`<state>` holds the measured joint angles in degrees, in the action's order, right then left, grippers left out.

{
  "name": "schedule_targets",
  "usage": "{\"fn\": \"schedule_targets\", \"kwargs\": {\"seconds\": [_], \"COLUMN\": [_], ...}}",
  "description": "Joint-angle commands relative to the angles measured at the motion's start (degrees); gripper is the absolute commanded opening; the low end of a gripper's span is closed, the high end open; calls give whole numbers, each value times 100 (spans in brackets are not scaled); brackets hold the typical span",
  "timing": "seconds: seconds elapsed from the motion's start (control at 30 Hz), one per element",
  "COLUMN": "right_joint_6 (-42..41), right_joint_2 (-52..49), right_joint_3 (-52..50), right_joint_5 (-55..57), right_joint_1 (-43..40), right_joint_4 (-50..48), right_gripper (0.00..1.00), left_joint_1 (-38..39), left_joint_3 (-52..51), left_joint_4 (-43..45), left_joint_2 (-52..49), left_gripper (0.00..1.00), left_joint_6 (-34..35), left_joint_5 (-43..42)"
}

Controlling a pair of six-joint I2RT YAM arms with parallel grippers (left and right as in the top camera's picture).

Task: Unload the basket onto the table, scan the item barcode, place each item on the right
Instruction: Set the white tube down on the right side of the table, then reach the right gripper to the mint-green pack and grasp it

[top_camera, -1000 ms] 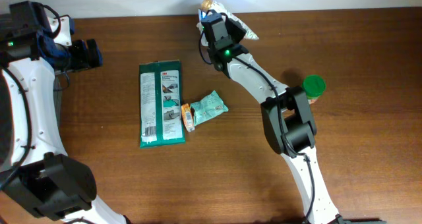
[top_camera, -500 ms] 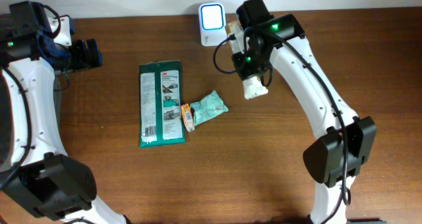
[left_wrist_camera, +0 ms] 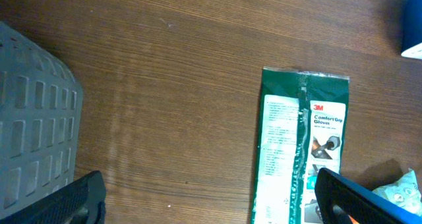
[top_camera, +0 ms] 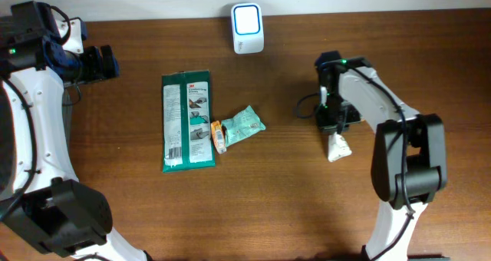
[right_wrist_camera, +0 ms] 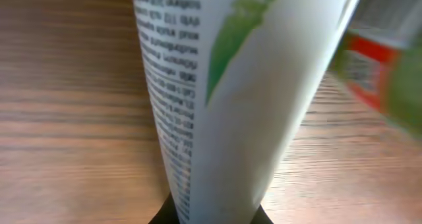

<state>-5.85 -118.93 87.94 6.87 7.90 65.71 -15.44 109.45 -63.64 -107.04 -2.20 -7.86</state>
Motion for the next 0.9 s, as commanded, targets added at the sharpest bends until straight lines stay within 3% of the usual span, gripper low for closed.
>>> {"fn": "schedule_targets", "kwargs": {"seconds": [0.0,0.03,0.07,0.13,0.33,0.5,0.63,0.67,0.77,0.87], "right_joint_6": [-44,-44,-44,-44,-44,-48,-1152,-1504,-2361,-2538], "right_joint_2": [101,103,103,105,105,90,-184,-304,-717,-1043], "right_joint_3": [2,2,4,94,1565,2020,1982,1982,1982,1982], "right_joint_5": [350,348,350,343,-527,-2389,-2566,-2503,-2098,-2127], "right_joint_1": [-254,-313,-352,-348,-267,256,1346,1578,2116,2378], "right_joint_4": [4,4,28,114,1001,396,-868,-1178,-1875,-2247], "right_gripper": [14,20,32,40,42,39,13,10,11,11], "left_joint_1": [0,0,0,0,0,0,0,0,0,0], "left_joint_3": [35,35,35,35,35,35,35,35,35,35], "left_joint_4": [7,7,7,7,7,7,7,7,7,7], "left_joint_2": [33,33,33,33,33,33,33,33,33,33], "left_gripper": [99,99,99,99,99,99,99,99,99,99], "left_joint_6": [-87,-87,-87,-87,-87,-87,-87,-87,-87,-87], "left_joint_5": [22,22,22,22,20,22,22,22,22,22]}}
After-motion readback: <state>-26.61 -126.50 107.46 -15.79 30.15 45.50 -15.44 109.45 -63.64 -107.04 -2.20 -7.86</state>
